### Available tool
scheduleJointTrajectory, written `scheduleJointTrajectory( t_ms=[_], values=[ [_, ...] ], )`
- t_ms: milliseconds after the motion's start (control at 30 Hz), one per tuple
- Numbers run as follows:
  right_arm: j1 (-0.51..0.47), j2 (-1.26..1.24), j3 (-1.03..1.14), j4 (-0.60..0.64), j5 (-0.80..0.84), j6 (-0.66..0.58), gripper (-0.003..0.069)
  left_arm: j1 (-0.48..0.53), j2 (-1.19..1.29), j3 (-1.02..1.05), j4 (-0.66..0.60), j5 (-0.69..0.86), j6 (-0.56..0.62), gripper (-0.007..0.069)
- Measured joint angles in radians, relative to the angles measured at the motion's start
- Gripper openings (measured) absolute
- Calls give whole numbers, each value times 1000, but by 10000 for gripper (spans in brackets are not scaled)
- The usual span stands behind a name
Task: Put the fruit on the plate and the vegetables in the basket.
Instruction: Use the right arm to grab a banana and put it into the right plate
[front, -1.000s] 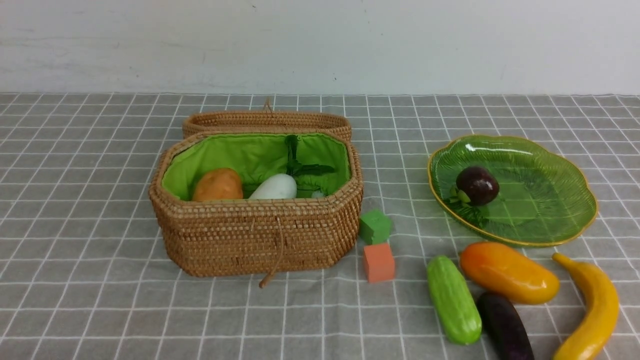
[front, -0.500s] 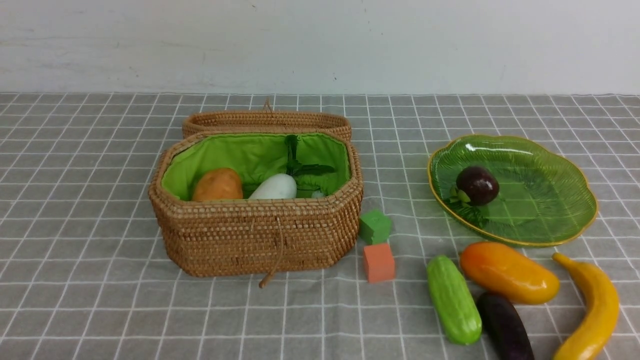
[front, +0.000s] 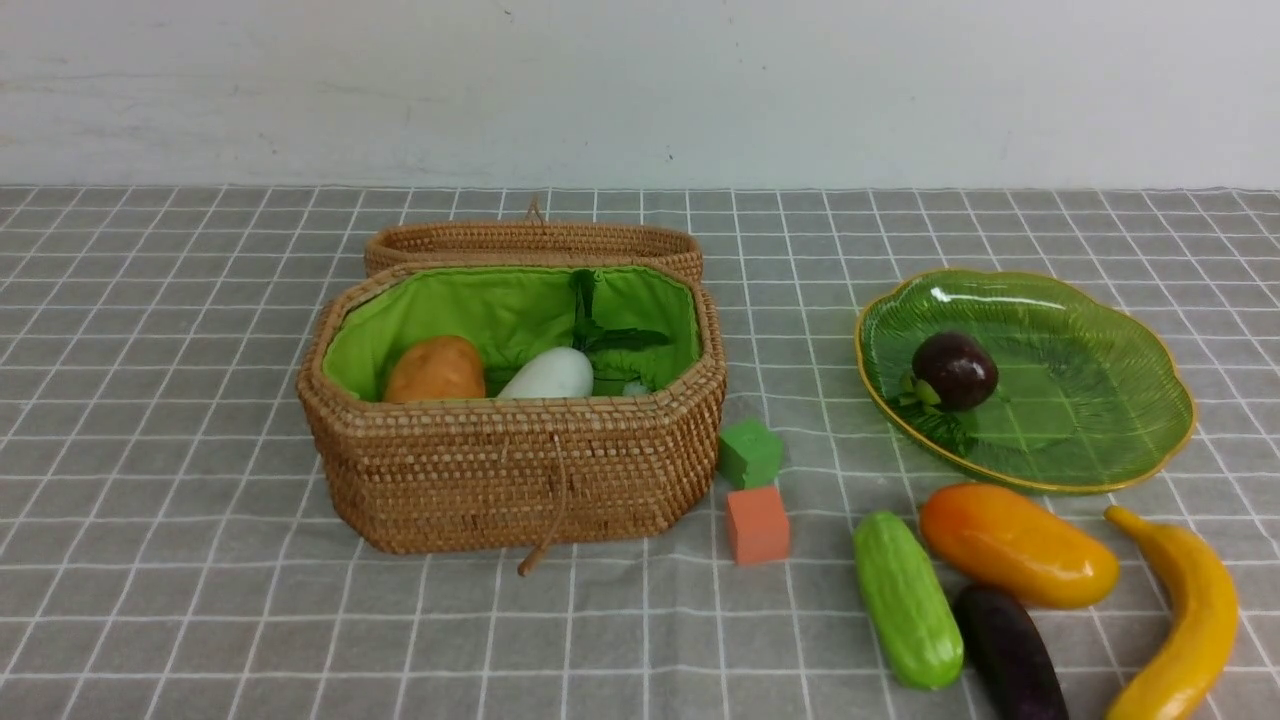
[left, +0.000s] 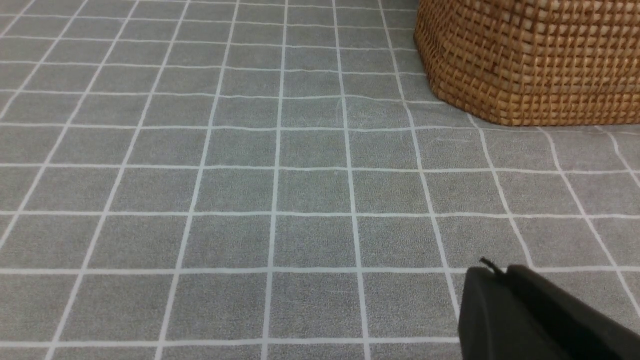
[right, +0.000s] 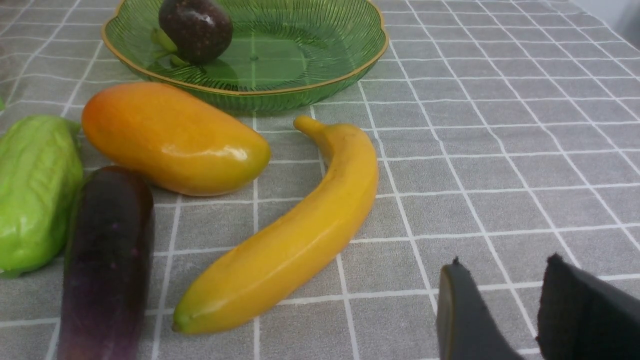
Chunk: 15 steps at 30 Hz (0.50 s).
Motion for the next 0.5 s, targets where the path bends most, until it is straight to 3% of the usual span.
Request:
scheduleJointTrajectory(
  t_ms=[367,500],
  values=[
    [0,0,0,-6,-1,0,240,0,0,0,0,0,0,36],
    [0,0,11,-15,-95,0,240,0,0,0,0,0,0,39]
  ],
)
